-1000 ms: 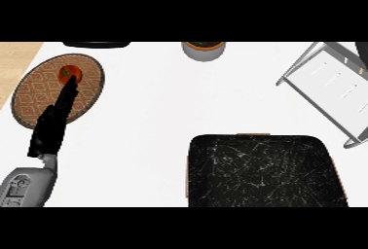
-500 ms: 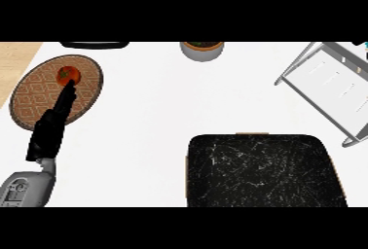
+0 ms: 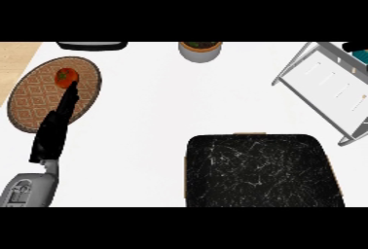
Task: Pick the cupcake from the tray and place it in the tiered basket
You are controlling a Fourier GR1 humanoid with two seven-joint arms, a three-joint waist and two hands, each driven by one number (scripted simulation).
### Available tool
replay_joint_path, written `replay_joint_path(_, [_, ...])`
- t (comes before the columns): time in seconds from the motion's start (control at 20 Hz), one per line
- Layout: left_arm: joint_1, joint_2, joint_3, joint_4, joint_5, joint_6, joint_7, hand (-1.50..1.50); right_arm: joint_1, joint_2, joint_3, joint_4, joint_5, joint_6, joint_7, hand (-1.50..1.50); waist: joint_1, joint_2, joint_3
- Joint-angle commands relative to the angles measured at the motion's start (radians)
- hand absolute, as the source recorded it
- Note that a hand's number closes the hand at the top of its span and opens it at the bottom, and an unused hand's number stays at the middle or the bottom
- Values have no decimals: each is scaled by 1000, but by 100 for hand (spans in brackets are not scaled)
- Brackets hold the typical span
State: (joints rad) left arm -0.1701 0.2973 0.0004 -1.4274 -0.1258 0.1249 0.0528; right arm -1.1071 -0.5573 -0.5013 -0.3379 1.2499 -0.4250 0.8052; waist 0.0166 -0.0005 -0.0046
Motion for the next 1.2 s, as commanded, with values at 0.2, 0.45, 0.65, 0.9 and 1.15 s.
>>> replay_joint_path(0.2, [17,-18,1,-7,-25,11,-13,0,39,67,23,-112,-14,-215,8,-150,-4,3,5])
replay_joint_path(0.45, [31,4,42,-9,-6,-7,6,0,101,58,63,-268,-2,-215,45,-150,-29,-8,3])
replay_joint_path(0.65, [62,-4,42,17,-15,-7,-39,0,65,-19,38,-377,-27,-80,129,-150,-39,-10,3])
replay_joint_path(0.9, [76,51,92,-51,22,-42,13,0,235,64,11,-659,-105,-15,206,-150,-66,-23,3])
replay_joint_path(1.15, [135,20,82,-41,-5,-3,-20,0,426,130,19,-962,-162,98,232,-150,-94,-33,2])
